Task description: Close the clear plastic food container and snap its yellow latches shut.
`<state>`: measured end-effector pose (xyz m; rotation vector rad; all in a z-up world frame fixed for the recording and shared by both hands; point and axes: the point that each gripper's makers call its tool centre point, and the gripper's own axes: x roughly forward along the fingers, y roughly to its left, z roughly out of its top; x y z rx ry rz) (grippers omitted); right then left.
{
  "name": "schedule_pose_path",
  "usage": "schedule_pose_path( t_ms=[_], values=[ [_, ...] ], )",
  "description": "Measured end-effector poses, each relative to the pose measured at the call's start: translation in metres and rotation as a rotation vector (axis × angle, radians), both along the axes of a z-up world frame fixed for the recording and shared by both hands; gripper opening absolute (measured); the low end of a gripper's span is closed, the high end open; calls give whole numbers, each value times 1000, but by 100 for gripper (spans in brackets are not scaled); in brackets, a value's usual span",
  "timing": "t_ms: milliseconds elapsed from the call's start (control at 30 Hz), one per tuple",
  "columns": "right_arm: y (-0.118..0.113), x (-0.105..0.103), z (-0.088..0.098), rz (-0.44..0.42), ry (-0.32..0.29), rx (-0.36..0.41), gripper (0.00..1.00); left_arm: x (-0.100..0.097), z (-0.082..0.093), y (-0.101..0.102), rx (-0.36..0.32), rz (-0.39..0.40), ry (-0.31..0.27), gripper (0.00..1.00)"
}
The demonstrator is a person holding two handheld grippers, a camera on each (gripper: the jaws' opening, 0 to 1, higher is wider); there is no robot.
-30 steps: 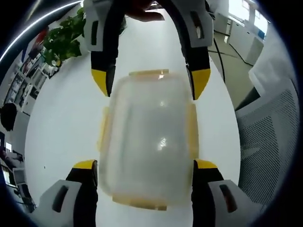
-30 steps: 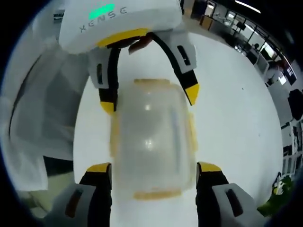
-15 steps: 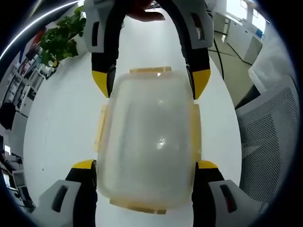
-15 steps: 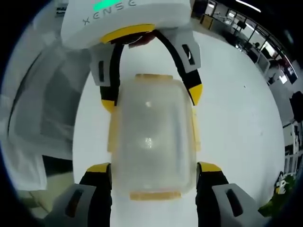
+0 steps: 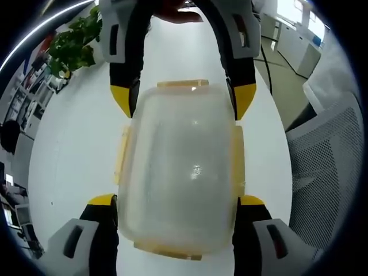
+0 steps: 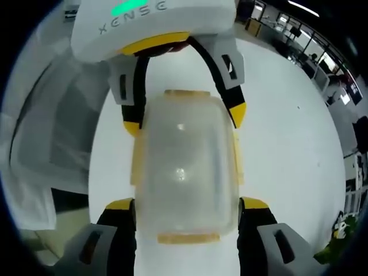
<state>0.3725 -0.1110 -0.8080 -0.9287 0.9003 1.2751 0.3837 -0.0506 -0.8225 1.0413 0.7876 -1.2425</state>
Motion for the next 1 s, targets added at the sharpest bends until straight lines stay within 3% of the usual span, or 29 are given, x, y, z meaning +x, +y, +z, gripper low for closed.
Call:
schedule_pose_path(
  t_ms=[467,1000],
  values=[
    [30,-8,1,11,-1,7,72,-8,-1,30,4,16,-1,83],
    [86,-17,0,31,-4,-5,72,-19,-1,86,5,43,-2,83]
  ],
)
